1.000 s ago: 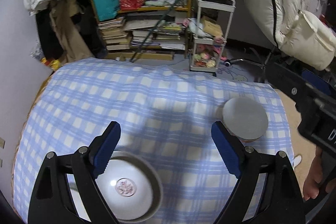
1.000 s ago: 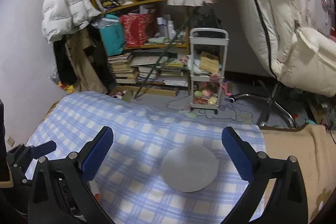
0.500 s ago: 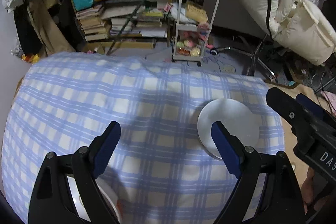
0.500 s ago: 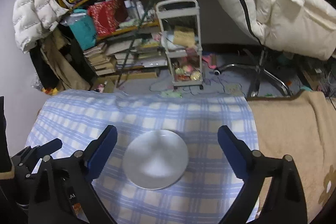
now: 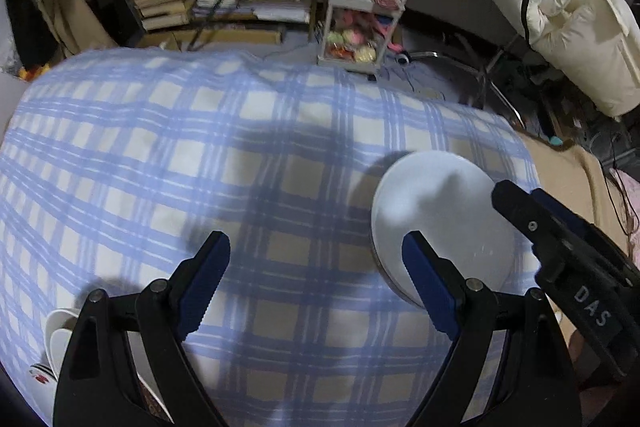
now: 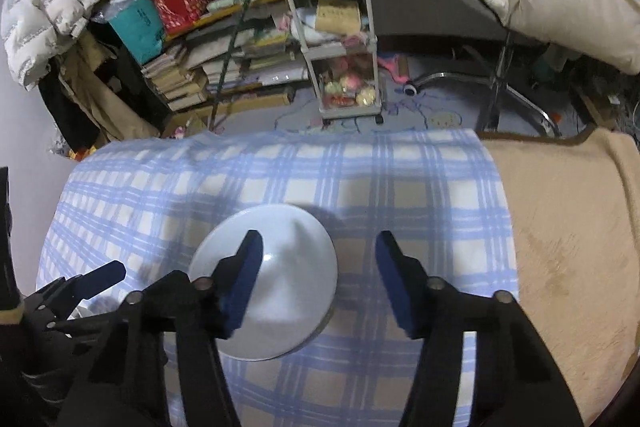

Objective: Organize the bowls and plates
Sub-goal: 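Move both grippers to the red-patterned bowl, then grasp the rim of the red-patterned bowl with both grippers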

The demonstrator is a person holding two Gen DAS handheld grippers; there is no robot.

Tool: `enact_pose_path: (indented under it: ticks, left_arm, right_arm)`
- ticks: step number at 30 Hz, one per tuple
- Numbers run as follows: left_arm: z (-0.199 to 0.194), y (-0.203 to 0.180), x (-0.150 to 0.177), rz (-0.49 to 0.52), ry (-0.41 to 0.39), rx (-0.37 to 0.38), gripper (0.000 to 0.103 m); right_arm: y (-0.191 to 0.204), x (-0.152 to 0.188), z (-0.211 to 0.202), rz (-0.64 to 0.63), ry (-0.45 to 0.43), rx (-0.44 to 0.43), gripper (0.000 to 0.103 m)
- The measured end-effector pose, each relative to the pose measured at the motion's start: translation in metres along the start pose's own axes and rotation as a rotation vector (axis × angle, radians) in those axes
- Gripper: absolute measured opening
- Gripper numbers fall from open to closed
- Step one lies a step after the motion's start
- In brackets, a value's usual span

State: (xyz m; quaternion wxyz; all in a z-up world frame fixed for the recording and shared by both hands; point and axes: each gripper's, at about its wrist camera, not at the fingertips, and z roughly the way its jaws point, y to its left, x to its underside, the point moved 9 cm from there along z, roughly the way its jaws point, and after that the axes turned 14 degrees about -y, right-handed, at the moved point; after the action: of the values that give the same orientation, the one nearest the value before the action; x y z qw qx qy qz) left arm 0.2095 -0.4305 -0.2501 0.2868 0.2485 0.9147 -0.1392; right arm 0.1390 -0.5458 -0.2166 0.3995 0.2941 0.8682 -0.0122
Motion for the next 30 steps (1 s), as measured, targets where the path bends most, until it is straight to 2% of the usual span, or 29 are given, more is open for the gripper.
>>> enact_pose_path:
  ticks: [4, 7, 9, 10, 11, 12, 14, 18, 20, 22, 25, 30]
  left_arm:
    - [0.007, -0.004, 0.002, 0.006, 0.017, -0.002, 0.084]
    - [0.014, -0.007, 0.005, 0.002, 0.046, 0.008, 0.07]
    - [0.017, -0.009, 0.006, 0.004, 0.053, 0.015, 0.051]
    - [0.02, -0.012, 0.007, 0.005, 0.055, 0.034, 0.045]
    - [0.022, -0.013, 0.008, 0.0, 0.063, 0.043, 0.041]
    - [0.025, -0.013, 0.009, -0.008, 0.074, 0.046, 0.04]
    - [0.031, -0.013, 0.01, -0.028, 0.091, 0.055, 0.038]
    - [0.039, -0.021, 0.014, -0.028, 0.138, 0.102, 0.022]
    - [0.042, -0.027, 0.015, 0.004, 0.146, 0.114, 0.017]
    - [0.04, -0.033, 0.016, 0.035, 0.139, 0.119, 0.014]
    - [0.033, -0.034, 0.02, 0.068, 0.125, 0.08, 0.014]
    - [0.016, -0.017, 0.018, 0.031, 0.115, 0.07, 0.014]
  right_arm:
    - [-0.007, 0.011, 0.01, 0.038, 0.053, -0.004, 0.052]
    - [-0.009, 0.02, 0.018, 0.076, 0.096, -0.024, 0.045]
    - [-0.011, 0.027, 0.024, 0.092, 0.13, -0.019, 0.036]
    - [-0.012, 0.029, 0.026, 0.095, 0.14, -0.017, 0.034]
    - [-0.012, 0.032, 0.028, 0.097, 0.147, -0.02, 0.028]
    - [-0.011, 0.034, 0.029, 0.101, 0.15, -0.034, 0.023]
    - [-0.008, 0.039, 0.033, 0.117, 0.171, -0.062, 0.019]
    - [-0.006, 0.048, 0.042, 0.151, 0.194, -0.086, 0.018]
    - [-0.004, 0.052, 0.045, 0.148, 0.208, -0.088, 0.018]
    - [-0.003, 0.053, 0.043, 0.151, 0.2, -0.097, 0.018]
    - [0.0, 0.051, 0.035, 0.161, 0.182, -0.112, 0.018]
    - [0.016, 0.048, 0.024, 0.131, 0.165, -0.127, 0.018]
